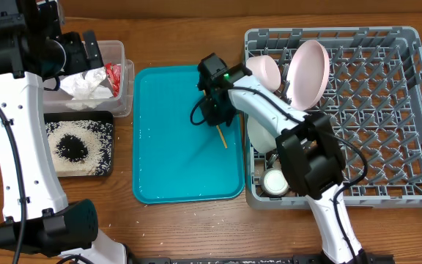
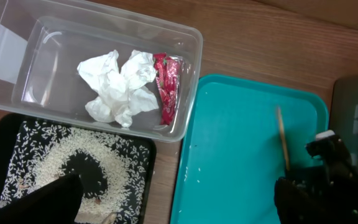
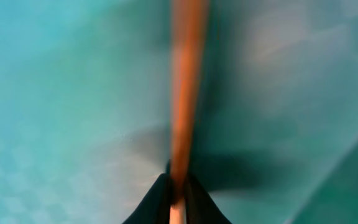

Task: Sort waste into correct bins and load items into the dishwasher
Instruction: 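Move right gripper back to the remaining chopstick and grasp it, then carry the second chopstick right and insert it into the rack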

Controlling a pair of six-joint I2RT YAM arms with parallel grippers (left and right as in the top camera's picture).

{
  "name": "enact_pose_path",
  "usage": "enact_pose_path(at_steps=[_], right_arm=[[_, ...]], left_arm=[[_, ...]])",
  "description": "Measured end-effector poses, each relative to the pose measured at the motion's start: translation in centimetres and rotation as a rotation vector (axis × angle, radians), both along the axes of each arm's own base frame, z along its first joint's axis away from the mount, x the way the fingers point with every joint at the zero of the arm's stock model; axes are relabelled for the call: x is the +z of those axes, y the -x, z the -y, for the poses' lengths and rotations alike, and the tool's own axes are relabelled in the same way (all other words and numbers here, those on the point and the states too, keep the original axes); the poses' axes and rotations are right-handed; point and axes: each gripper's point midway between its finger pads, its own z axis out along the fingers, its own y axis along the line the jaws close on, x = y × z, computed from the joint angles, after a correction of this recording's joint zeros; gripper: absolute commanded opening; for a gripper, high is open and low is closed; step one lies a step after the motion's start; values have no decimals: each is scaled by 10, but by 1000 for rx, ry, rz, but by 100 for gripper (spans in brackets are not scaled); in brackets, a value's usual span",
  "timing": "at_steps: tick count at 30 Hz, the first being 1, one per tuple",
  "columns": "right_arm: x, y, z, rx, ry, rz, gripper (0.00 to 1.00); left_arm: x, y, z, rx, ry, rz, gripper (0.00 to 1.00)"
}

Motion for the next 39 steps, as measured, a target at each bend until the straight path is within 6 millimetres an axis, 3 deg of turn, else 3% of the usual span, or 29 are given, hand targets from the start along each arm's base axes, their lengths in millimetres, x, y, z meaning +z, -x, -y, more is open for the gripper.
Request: enact_pose_path(at_steps=[5,8,10,16,22,28,35,39], right_arm=[[4,21,-17,56,19,-31,4],[18,28,-22,74,39,-60,4],[35,27,-26,77,37,-57,4],[115,22,-23,67,7,-16,4],[179,14,-2,-25,-2,73,4],[209,11,9,-100,-30,135,4],[278,42,37,-132,-88,231,4],[314,69,81,-191,-87,291,4]], left_arm=[[0,0,0,-1,0,0,100],[0,0,0,-1,0,0,100],[0,0,0,-1,0,0,100],[0,0,0,-1,0,0,100],[0,0,0,-1,0,0,100],[0,0,0,-1,0,0,100],[0,0,0,-1,0,0,100],[0,0,0,-1,0,0,100]])
